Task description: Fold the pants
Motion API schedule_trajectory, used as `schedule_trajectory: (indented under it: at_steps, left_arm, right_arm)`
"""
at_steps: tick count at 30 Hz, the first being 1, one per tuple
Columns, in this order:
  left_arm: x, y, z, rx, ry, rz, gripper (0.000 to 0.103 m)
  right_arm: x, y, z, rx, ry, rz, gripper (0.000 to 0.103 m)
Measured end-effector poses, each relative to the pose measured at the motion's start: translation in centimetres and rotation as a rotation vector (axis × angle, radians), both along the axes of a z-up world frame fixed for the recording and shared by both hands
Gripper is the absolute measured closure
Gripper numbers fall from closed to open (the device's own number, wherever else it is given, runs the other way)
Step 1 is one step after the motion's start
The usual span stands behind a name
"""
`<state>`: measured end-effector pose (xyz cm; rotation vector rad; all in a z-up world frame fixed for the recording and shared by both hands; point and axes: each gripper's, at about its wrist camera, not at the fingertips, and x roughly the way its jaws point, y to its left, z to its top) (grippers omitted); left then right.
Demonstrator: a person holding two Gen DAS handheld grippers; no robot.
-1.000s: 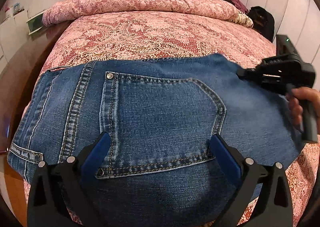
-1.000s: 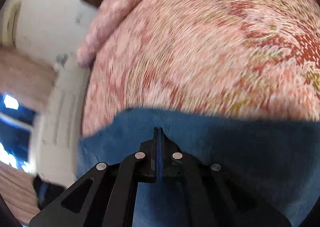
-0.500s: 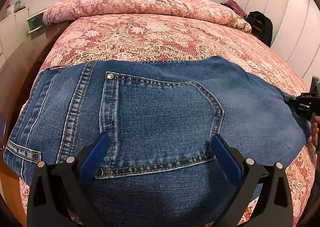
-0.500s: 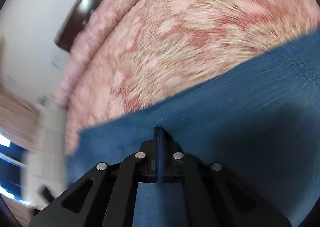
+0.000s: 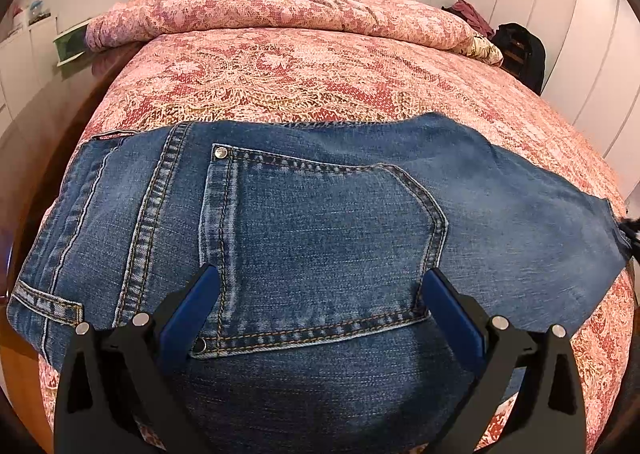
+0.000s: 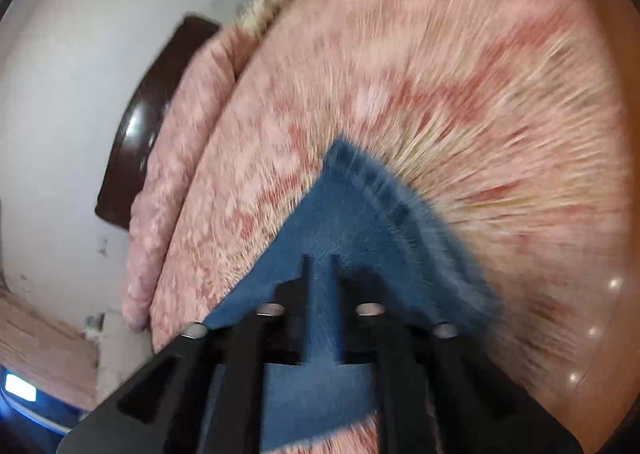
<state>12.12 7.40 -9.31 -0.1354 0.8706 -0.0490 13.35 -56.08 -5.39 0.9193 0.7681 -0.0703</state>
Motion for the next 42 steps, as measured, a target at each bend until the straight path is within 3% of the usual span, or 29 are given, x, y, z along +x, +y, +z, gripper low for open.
schedule_trajectory:
  at_steps: [1,2,5,9,13,20,21,24,28,32,37,42]
  left_arm:
    - [0.0,-0.1,0.0,0.003,-0.001,0.0,0.002]
    - [0.0,-0.1,0.0,0.005,-0.002,0.001,0.002]
    - [-0.1,-0.1,0.0,-0.001,-0.005,0.001,0.002]
    - [-0.1,0.0,0.0,-0.008,-0.008,0.001,0.002]
    - [-0.1,0.0,0.0,-0.009,-0.008,0.001,0.002]
    - [-0.2,0.1,0.0,-0.014,-0.01,0.001,0.002]
    - [-0.1,0.1,0.0,-0.014,-0.01,0.001,0.002]
    - [-0.1,0.1,0.0,-0.015,-0.01,0.001,0.002]
    - [-0.1,0.1,0.0,-0.015,-0.01,0.001,0.002]
    - [-0.2,0.1,0.0,-0.019,-0.013,0.001,0.002]
    - [-0.3,0.3,0.1,-0.036,-0.02,0.001,0.002]
    - [-0.3,0.6,0.1,-0.056,-0.027,0.001,0.002]
  right_arm:
    - [-1.9,-0.4,0.6,0.006,-0.012,-0.044,0.046]
    - [-3.1,-0.8,0.7,0.022,-0.027,-0.073,0.033]
    - [-6.5,-1.8,0.6,0.045,-0.018,-0.141,0.033]
    - [-7.5,-2.3,-0.8,0.122,-0.015,-0.164,0.034]
    - [-6.7,-2.1,-1.7,0.18,-0.027,-0.157,0.046]
    - [-4.3,-1.7,-2.8,0.21,0.004,-0.178,0.049]
    - [-4.1,-1.8,-3.0,0.226,-0.003,-0.184,0.052]
    - [-3.2,-1.8,-3.5,0.23,0.007,-0.181,0.079]
    - [-3.3,-2.1,-3.5,0.239,0.003,-0.186,0.084]
    - [-3.2,0.0,0.8,0.067,-0.016,-0.114,0.084]
    - [-1.2,4.5,6.0,-0.013,-0.126,-0.002,0.084]
    - [1.4,12.4,9.9,-0.107,-0.207,0.174,0.084]
